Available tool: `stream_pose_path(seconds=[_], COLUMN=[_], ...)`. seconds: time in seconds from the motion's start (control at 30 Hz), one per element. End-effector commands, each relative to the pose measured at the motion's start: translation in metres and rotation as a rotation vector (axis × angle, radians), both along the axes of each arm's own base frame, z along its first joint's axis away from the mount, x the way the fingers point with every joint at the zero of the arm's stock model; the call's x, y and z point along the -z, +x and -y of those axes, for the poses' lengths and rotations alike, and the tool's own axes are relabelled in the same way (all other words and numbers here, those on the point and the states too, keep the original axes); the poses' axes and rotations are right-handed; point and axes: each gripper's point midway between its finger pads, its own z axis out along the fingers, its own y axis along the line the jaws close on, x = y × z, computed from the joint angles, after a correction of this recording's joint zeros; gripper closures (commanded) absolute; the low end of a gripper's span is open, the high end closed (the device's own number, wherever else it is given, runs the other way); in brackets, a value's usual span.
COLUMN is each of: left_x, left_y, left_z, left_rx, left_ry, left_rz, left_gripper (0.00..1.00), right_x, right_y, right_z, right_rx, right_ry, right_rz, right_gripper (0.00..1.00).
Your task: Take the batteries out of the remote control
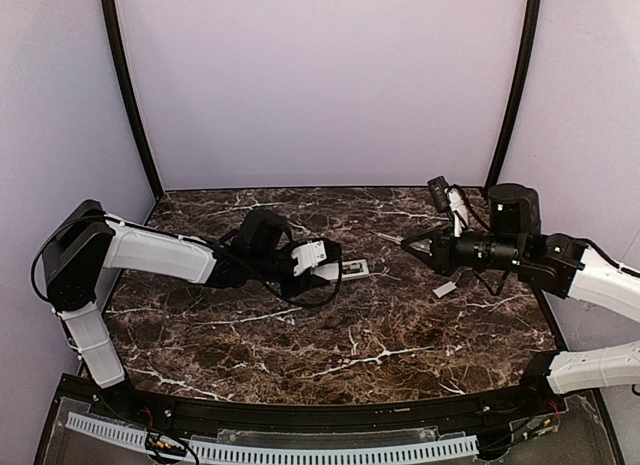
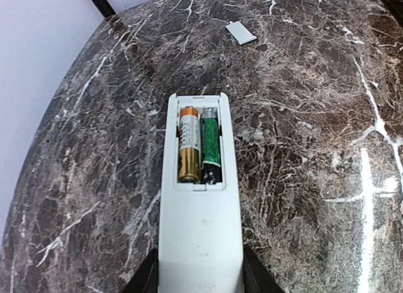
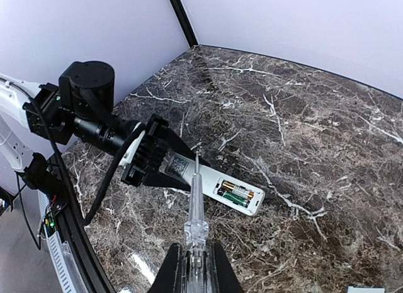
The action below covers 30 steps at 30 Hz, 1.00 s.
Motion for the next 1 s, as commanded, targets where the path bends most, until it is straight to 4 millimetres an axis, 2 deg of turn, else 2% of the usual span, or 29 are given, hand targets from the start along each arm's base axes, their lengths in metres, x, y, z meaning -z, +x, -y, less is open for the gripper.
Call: stream_pose_path(seconds=[0.0, 0.03, 0.07, 0.1, 0.13, 0.27, 0.43, 0.47, 0.6, 0.7, 0.97], left_x=[-0.023, -0.021, -0.033, -0.032, -0.042, -0.056, -0.076, -0.072, -0.080, -0.086, -0.092], left_y=[0.001, 0.002, 0.002, 0.001, 0.001, 0.001, 0.014, 0.013, 0.020, 0.021, -0.002], left_z=[-0.015, -0.021, -0.022, -0.027, -0.028, -0.039, -0.058, -0.062, -0.072, -0.075, -0.062], left_rx=[-0.080, -0.102, -0.114, -0.129, -0.136, -0.175, -0.296, -0.306, -0.379, -0.400, -0.253], left_ry=[0.049, 0.056, 0.034, 0.036, 0.019, 0.011, -0.009, -0.001, -0.030, -0.045, -0.089], left_rz=[0.186, 0.192, 0.214, 0.214, 0.227, 0.249, 0.351, 0.356, 0.402, 0.412, 0.376], left_gripper=[1.00, 1.00, 1.00, 1.00, 1.00, 1.00, 1.00, 1.00, 1.00, 1.00, 0.99], right_x=[-0.032, -0.035, -0.037, -0.037, -0.039, -0.043, -0.046, -0.046, -0.050, -0.051, -0.039], right_y=[0.002, 0.003, 0.004, 0.005, 0.007, 0.011, 0.017, 0.018, 0.021, 0.021, 0.020], right_z=[0.007, 0.008, 0.008, 0.009, 0.009, 0.007, 0.001, 0.000, -0.003, -0.005, -0.017], right_rx=[0.011, 0.014, 0.017, 0.021, 0.025, 0.028, 0.019, 0.016, 0.003, -0.015, -0.073], right_ry=[0.003, -0.005, -0.014, -0.024, -0.032, -0.056, -0.083, -0.091, -0.121, -0.148, -0.191], right_rz=[0.097, 0.105, 0.109, 0.110, 0.111, 0.114, 0.101, 0.097, 0.091, 0.082, 0.024], right_gripper=[1.00, 1.00, 1.00, 1.00, 1.00, 1.00, 1.00, 1.00, 1.00, 1.00, 1.00])
